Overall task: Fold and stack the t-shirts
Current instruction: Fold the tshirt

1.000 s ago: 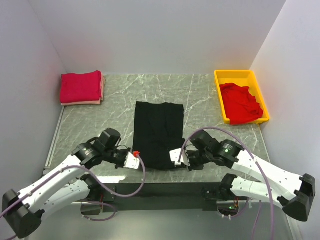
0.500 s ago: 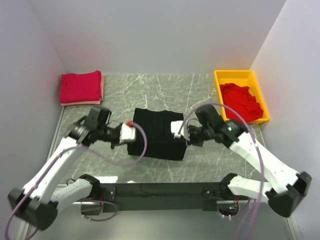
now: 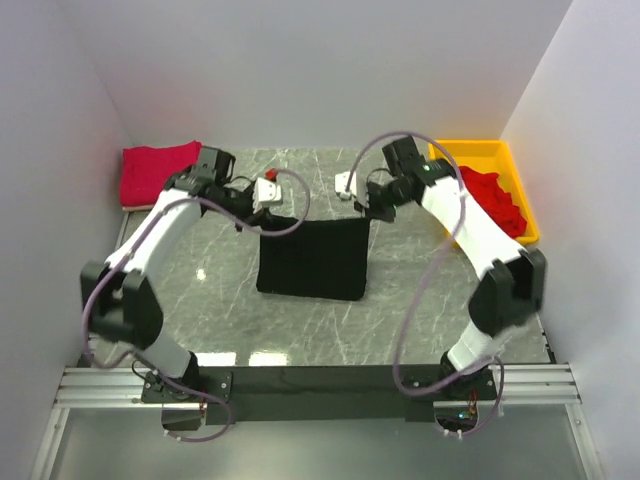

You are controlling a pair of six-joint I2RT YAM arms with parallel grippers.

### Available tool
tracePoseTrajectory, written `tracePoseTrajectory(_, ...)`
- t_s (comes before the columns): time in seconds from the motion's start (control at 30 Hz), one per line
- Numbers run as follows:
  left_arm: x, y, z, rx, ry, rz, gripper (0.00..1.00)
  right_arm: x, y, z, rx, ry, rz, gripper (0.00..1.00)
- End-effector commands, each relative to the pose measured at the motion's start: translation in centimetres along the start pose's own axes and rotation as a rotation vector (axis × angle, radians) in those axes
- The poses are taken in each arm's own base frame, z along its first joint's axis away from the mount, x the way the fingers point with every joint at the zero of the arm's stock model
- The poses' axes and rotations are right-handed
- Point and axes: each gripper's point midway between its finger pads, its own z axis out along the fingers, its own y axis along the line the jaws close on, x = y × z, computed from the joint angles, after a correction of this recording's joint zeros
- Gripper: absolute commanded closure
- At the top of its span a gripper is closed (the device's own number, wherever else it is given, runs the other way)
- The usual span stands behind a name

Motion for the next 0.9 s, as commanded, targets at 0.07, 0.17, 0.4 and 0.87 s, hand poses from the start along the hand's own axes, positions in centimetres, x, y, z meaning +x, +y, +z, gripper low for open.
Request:
tracePoseTrajectory(0.07,1.2,7.3,3.4,-0.065,0.001,-0.009,0.99,2.2,-5.8,3.2,-0.027,0.029,-0.011,1.00)
tracePoseTrajectory(0.17,3.3,10.1,5.8,-0.072,0.033,-0.064,0.99,4.2,-8.2,5.6,-0.029,0.053,0.010,1.00)
tracePoseTrajectory(0.4,7.3,13.5,10.5,-0.098,0.112,-0.163,0.99,8.0,-9.5,9.3,-0.033,0.132,0.030,1.00)
tracePoseTrajectory(0.87,7.7,16.3,10.3,-0.230,0.112,-0.250,0.66,10.4,-11.3,8.5,0.103,0.251,0.236,0.62)
